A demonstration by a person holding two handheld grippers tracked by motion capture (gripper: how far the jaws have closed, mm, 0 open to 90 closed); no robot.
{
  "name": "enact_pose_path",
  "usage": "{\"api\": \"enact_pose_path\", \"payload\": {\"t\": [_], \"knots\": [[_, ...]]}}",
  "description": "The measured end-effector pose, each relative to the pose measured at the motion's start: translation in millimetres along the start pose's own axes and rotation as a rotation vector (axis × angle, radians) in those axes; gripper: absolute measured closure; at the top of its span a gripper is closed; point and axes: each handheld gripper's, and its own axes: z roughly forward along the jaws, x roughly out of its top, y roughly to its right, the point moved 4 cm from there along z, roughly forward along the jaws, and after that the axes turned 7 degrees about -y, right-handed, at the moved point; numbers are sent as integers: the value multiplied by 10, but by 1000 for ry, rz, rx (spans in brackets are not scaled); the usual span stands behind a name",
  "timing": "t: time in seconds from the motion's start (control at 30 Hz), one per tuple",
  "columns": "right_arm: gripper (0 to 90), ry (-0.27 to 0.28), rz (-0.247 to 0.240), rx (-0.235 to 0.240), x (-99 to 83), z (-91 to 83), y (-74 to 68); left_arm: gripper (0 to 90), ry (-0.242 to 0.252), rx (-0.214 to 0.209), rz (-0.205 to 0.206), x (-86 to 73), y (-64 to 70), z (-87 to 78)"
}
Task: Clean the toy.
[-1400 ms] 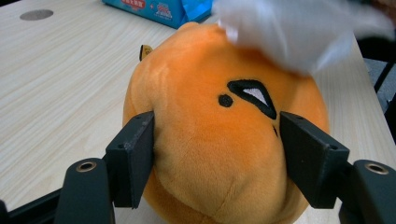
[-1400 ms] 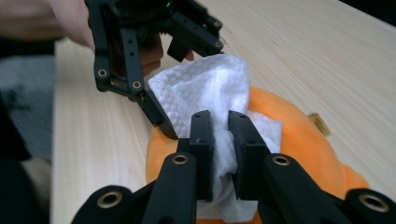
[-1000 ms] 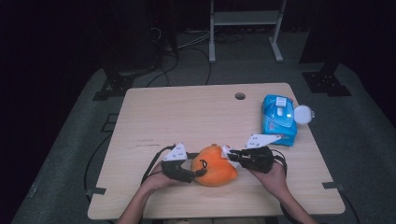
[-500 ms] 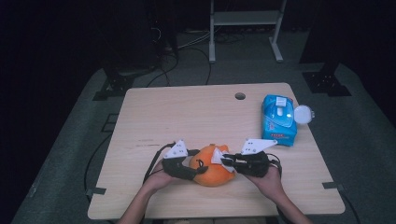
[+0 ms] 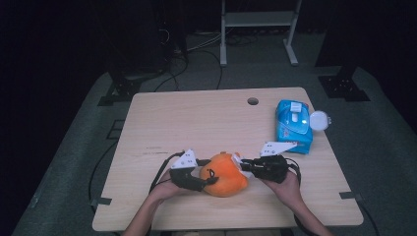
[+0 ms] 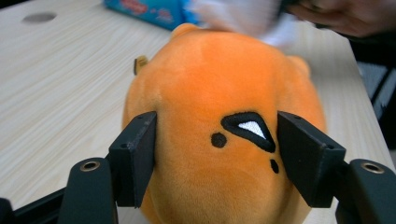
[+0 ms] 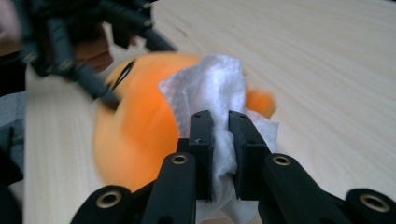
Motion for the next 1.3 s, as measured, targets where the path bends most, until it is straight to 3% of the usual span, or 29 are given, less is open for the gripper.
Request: {"api": "enact_pose_path", "payload": {"t": [0.1,0.27,0.3,0.4,0.47,0.5,0.57,0.63,0.73,0.77,0.87,0.97,1.03,1.1,1.2,1.3], "knots": [[792,24,23,-2,58,21,54,328,-7,0,54,38,96,31],[795,21,52,25,34,43,100,293,4,-13,32,32,71,21],[795,21,52,25,34,43,100,293,8,-22,7,48,60,15],[796,6,10,11,19,33,19,130,50,-49,-79,97,7,-2],[796,12,8,23,23,26,0,147,35,-45,-102,100,-11,24],[795,13,-17,25,53,11,-50,194,24,-38,-87,91,0,42],[795,13,-23,26,65,11,-75,216,15,-25,-66,96,26,59],[795,25,-60,51,107,18,-187,243,4,-13,-25,106,64,70],[795,25,-109,46,165,45,-316,275,-10,8,39,113,127,77],[795,14,-116,23,172,55,-313,288,-16,15,49,111,133,73],[796,5,-74,-3,154,44,-216,300,-18,24,63,121,163,81],[796,-9,-23,-53,88,-2,-30,302,-28,32,93,157,205,102],[796,-12,23,-38,52,-25,51,301,-28,31,98,168,214,114],[796,-6,29,-21,41,-14,65,279,-29,24,82,170,200,113],[795,-10,0,-19,49,8,9,176,5,-30,-22,191,125,51],[793,-11,-12,-21,40,-6,-8,119,-5,-20,-53,193,93,41]]}}
